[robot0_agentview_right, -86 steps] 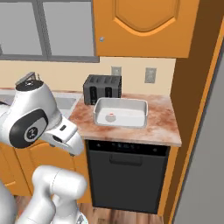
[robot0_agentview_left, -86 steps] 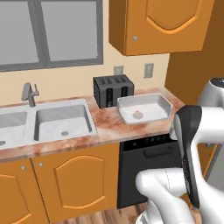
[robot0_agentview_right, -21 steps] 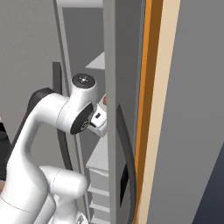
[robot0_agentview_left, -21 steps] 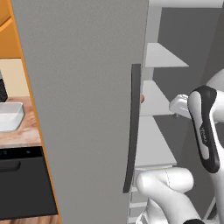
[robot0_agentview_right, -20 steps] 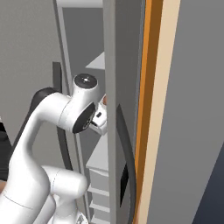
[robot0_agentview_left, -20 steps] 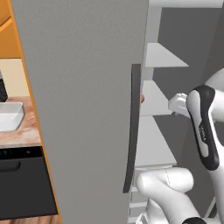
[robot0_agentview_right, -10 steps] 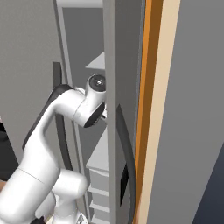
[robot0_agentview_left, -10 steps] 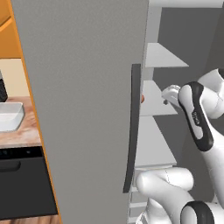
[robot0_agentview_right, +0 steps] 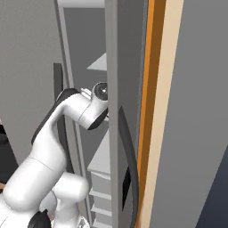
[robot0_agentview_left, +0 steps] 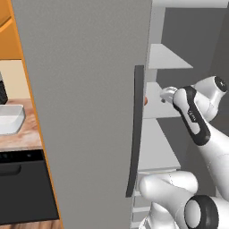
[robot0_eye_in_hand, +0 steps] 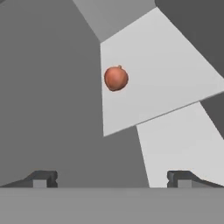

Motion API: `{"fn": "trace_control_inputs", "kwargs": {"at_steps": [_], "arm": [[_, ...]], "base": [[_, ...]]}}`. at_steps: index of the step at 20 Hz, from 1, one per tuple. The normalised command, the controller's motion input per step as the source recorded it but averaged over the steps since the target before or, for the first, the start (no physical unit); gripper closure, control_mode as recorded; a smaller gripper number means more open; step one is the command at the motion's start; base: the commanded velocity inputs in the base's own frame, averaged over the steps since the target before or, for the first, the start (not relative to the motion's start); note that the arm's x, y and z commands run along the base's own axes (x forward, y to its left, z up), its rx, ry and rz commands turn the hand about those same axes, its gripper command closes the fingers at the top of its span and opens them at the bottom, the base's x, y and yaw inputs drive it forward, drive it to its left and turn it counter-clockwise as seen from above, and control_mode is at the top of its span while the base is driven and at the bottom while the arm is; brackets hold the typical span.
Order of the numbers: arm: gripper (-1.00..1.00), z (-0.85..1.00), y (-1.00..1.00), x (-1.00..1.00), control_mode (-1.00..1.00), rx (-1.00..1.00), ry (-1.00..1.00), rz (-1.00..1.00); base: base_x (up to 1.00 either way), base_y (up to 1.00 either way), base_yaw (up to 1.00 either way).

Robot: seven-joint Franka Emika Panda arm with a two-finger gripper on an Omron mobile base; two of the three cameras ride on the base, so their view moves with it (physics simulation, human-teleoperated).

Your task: Take the squash and onion out of the freezer and place them in the tupperware container on the counter. Then put the tupperware containing the vegetables back in the freezer.

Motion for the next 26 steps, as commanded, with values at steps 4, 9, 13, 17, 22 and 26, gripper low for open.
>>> {"fn": "trace_control_inputs", "kwargs": {"at_steps": [4, 9, 13, 17, 22, 26], "arm": [[-1.0, -0.1, 0.01, 0.5, -1.0, 0.01, 0.0, 0.0], [-1.0, -0.1, 0.0, 0.5, -1.0, 0.04, 0.0, 0.0], [-1.0, -0.1, 0.01, 0.31, -1.0, 0.03, 0.0, 0.0], [-1.0, -0.13, 0.05, 0.39, -1.0, 0.02, 0.0, 0.0], [-1.0, -0.2, 0.12, 0.47, -1.0, 0.0, 0.0, 0.0], [-1.0, -0.18, 0.06, 0.46, -1.0, 0.0, 0.0, 0.0]], "base": [[0.0, 0.0, 0.0], [0.0, 0.0, 0.0], [0.0, 0.0, 0.0], [0.0, 0.0, 0.0], [0.0, 0.0, 0.0], [0.0, 0.0, 0.0]]}}
